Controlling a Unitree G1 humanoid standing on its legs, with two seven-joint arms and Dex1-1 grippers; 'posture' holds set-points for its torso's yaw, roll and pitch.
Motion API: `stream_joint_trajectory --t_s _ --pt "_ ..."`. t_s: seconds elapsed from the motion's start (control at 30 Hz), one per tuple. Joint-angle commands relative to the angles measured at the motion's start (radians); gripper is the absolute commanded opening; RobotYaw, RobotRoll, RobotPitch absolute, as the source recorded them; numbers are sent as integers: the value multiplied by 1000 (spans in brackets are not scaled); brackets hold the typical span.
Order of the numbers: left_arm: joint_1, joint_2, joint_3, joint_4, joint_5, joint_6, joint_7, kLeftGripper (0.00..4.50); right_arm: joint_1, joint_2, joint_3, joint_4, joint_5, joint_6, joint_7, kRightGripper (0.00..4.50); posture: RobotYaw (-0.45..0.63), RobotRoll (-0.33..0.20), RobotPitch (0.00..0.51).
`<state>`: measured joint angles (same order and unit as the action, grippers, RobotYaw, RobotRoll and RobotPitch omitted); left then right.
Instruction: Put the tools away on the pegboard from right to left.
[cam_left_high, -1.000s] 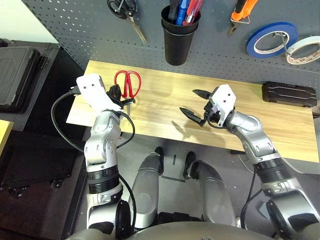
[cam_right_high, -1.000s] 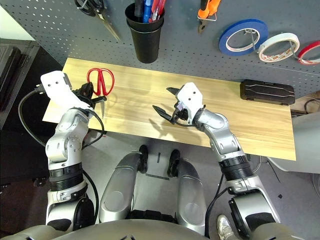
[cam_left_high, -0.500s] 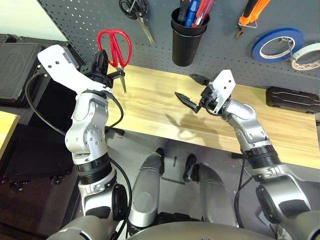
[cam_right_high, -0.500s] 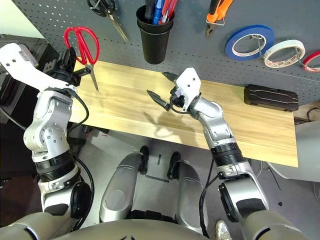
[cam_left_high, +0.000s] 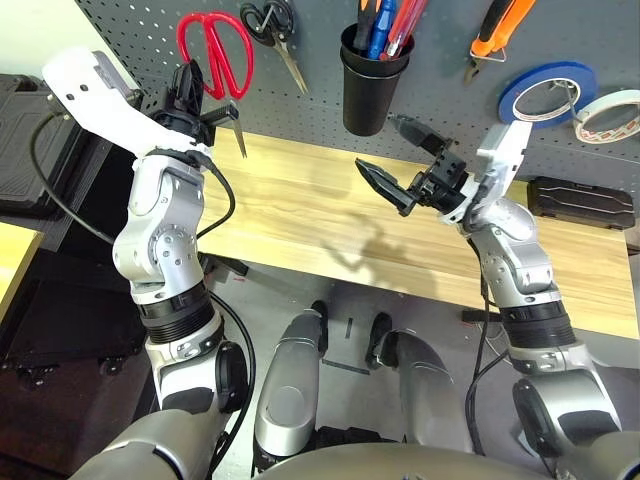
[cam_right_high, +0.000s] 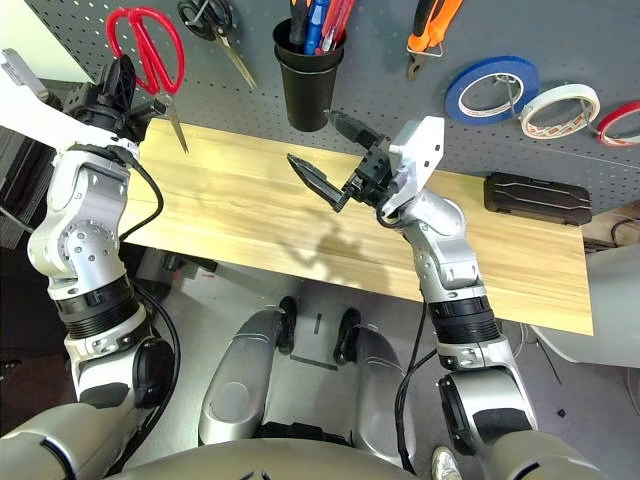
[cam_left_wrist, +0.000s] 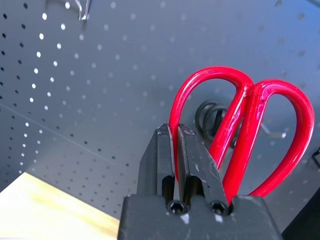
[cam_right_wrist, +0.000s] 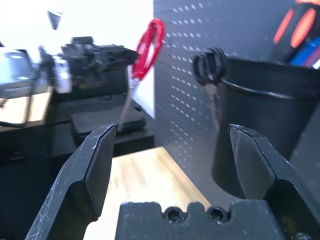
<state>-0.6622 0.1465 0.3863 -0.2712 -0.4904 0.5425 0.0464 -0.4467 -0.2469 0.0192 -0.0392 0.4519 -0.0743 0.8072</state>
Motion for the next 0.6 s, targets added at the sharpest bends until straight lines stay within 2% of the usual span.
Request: stream_joint_trajectory --t_s 0.03,0.6 --pt "-13 14 2 30 -14 -21 -8 21 30 -8 -18 -52 35 8 10 4500 279 0 257" --pt "-58 21 -41 132 -3 -54 -36 21 61 -17 -15 -94 58 11 6 4500 252 0 245"
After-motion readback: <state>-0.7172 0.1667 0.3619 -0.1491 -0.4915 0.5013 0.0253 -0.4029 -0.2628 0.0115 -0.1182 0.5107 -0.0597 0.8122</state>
